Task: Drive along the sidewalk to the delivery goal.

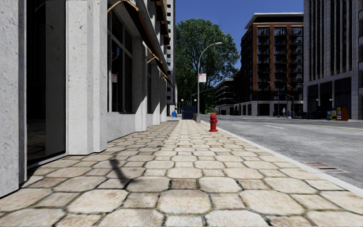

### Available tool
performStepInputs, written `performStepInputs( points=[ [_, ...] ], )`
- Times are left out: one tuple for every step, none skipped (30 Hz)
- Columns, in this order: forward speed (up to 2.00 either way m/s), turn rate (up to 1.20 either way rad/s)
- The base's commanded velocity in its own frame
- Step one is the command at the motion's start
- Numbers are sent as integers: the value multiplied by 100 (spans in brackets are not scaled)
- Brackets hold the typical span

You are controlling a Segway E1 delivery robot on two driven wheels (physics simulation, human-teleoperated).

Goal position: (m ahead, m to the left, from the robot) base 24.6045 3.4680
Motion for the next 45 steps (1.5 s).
performStepInputs(
  points=[
    [200,0],
    [200,0],
    [200,0],
    [200,0],
    [200,0],
    [200,0],
    [200,0],
    [200,0],
    [200,0],
    [200,0],
    [200,0],
    [200,0],
    [200,0],
    [200,0],
    [200,0],
    [200,0],
    [200,0],
    [200,0],
    [200,0],
    [200,0],
    [200,0],
    [200,0],
    [200,0],
    [200,0],
    [200,0],
    [200,0],
    [200,0],
    [200,0],
    [200,0],
    [200,0],
    [200,0],
    [200,0],
    [200,0],
    [200,0],
    [200,0],
    [200,0],
    [200,0],
    [200,0],
    [200,0],
    [200,0],
    [200,0],
    [200,0],
    [200,0],
    [200,0],
    [200,0]
  ],
)
